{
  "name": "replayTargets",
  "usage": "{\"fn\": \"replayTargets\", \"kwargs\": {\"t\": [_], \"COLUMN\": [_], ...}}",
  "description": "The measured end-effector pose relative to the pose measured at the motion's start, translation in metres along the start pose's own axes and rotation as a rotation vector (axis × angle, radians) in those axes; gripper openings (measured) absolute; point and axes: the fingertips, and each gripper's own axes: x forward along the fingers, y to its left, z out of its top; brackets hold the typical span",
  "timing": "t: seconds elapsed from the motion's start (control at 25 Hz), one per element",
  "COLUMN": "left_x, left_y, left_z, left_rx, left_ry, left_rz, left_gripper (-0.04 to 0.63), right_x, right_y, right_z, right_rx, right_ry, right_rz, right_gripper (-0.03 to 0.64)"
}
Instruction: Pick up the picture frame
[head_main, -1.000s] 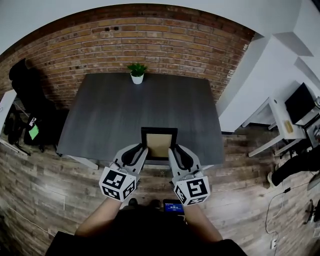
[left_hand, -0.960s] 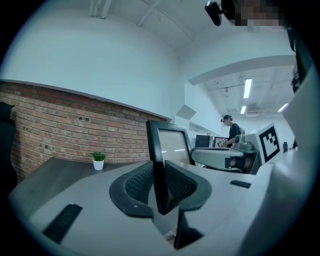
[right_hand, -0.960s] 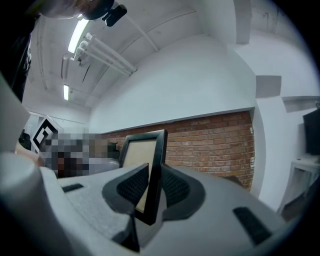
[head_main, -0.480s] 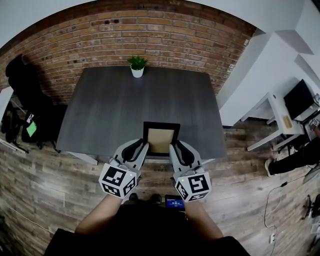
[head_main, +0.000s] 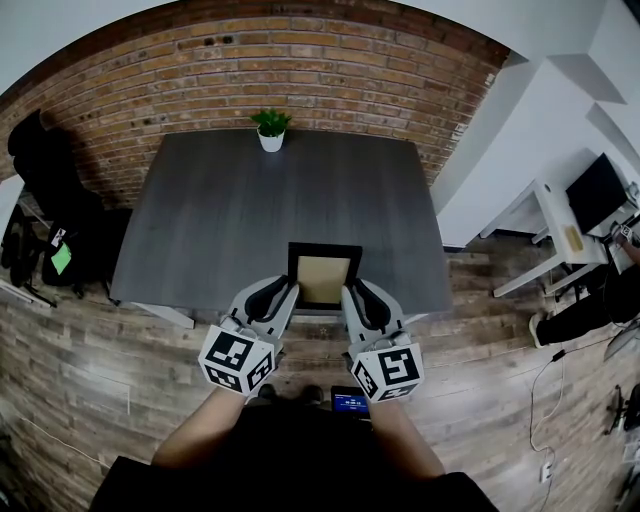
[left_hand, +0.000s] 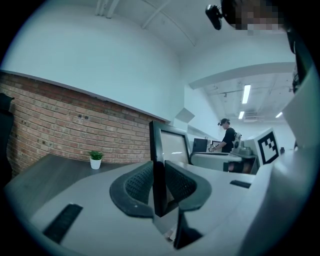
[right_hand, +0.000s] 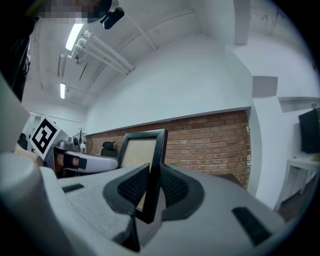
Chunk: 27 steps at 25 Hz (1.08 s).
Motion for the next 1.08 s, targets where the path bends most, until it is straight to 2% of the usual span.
{"fn": "replayTargets", "kwargs": {"t": [1.08], "left_x": [0.015], "left_y": [-0.012], "left_z": [-0.001], "left_rx": [0.01], "left_ry": [0.005], "left_rz": [0.013], "left_gripper": [0.062], "right_x": [-0.01], "right_y": [-0.016], "right_z": [-0.007], "right_rx": [0.019], "right_ry": [-0.005], "right_rz": [0.028], "right_gripper": [0.071]}}
